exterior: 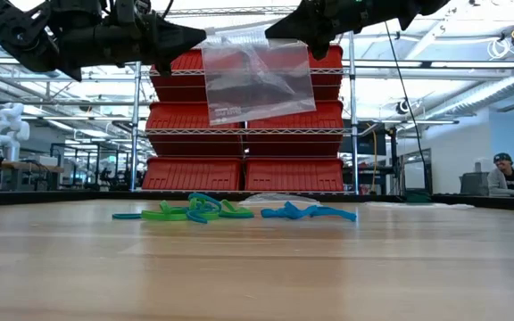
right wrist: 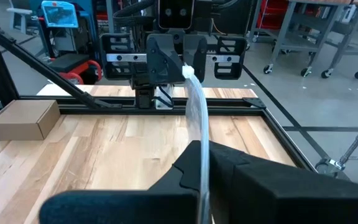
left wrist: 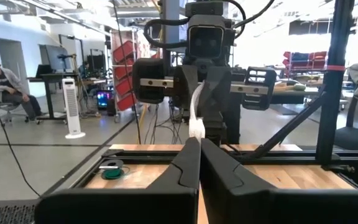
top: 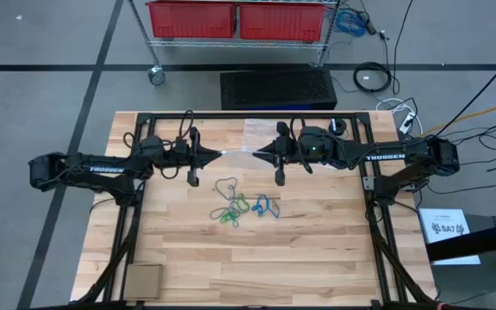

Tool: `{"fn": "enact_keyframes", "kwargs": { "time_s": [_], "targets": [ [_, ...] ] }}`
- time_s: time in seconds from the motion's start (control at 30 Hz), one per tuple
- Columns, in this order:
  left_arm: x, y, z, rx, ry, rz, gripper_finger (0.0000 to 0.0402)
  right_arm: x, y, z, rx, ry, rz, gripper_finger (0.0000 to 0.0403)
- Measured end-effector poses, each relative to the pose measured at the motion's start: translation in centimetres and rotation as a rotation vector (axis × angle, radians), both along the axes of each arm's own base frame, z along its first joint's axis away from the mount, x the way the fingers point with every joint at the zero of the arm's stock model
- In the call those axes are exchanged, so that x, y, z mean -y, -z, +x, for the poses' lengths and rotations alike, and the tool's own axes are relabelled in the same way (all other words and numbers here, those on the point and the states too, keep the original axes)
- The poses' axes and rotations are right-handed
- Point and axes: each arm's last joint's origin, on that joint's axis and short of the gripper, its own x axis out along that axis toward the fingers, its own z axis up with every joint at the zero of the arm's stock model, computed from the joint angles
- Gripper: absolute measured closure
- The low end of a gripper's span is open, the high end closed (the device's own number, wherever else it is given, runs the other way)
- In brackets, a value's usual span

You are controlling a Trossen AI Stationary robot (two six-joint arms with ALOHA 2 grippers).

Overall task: Sort rubber bands
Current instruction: Open the left zip lock bag

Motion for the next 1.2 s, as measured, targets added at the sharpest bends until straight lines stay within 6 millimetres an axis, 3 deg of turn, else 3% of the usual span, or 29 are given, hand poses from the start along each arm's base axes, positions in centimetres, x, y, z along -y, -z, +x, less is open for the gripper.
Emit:
{"fn": "enact_keyframes", "kwargs": {
  "time_s": [0.17,0.4,0.53,0.87,1.2],
  "targets": [
    [0.0,0.5,0.1,-0.053,-0.002,0.005,0.0398,0.6,0.0,-0.3,-0.018,0.025,0.018,0.0373],
    [-0.2,2.1,0.2,-0.207,-0.041,-0.024,0.04,1.3,-1.2,-0.3,-0.043,0.041,0.022,0.0296],
    [-0.2,2.2,0.2,-0.222,-0.044,-0.027,0.04,1.4,-0.6,1.5,-0.067,-0.056,0.043,0.0276],
    [-0.1,2.5,0.2,-0.25,-0.041,-0.03,0.0401,2.7,0.1,7.3,-0.197,-0.073,0.046,0.0279],
    [-0.1,2.6,0.2,-0.262,-0.044,-0.017,0.0401,3.3,1.1,10.5,-0.307,-0.115,0.043,0.028]
  ]
}}
